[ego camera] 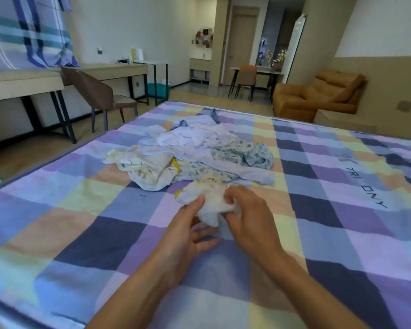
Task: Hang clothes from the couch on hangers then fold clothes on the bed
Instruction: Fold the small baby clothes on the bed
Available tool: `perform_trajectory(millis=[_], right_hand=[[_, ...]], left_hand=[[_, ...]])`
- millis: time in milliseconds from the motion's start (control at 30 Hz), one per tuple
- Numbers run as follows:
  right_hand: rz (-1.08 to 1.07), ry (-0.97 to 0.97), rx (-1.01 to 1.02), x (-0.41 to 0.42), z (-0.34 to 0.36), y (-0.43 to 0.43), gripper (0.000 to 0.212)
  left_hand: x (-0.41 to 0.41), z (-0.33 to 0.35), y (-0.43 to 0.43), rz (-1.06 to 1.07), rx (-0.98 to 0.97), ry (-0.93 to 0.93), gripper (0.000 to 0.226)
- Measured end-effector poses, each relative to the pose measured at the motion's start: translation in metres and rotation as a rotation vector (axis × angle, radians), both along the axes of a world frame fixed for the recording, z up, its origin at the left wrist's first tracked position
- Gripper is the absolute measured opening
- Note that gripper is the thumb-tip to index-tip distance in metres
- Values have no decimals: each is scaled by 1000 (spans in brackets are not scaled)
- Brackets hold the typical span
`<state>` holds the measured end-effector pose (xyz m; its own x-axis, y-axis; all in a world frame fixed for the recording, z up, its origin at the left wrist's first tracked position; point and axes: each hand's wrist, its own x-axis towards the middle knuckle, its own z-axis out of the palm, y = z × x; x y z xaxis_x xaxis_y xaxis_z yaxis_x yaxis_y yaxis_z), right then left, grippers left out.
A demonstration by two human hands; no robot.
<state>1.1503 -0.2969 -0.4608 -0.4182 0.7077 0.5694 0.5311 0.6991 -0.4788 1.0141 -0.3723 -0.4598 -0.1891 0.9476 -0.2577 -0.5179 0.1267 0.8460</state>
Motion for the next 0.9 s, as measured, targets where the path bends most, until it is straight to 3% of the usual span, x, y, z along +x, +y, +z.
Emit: perform_trajectory(millis=[67,167,300,333,400,467,533,600,667,733,800,900], right_hand=[[112,-23,9,22,1,-53,24],[224,148,-144,61,4,-94,22],[-114,485,-170,119,8,-104,30],[-139,518,-252,130,8,-104,38],[30,622,-543,146,8,-110,57],[205,717,-747,146,9,-112,60],[177,687,-702,146,8,-115,43],[60,720,-643,142,4,-115,27],[-32,835,-641,138,0,-116,22],[-83,881,-631,133,2,-118,13],[-79,819,-645,129,6,-120,14],[-10,758,-659,129,16,-124,34]], left_hand=[[17,3,-9,-53,66,-68,52],[40,-10,-20,-2,116,85,25],[56,-20,-29,-162,142,20,58],[60,-17,-32,-244,136,-1,63],[74,-12,-37,-361,110,-9,73],[80,-6,-32,-405,162,30,79],[94,-2,-26,-308,278,317,68],[105,-3,-24,-81,316,662,67],[113,-1,-33,88,318,797,57],[120,3,-48,-8,362,818,50],[124,2,-59,-173,390,888,58],[116,8,-64,-270,401,1116,72]])
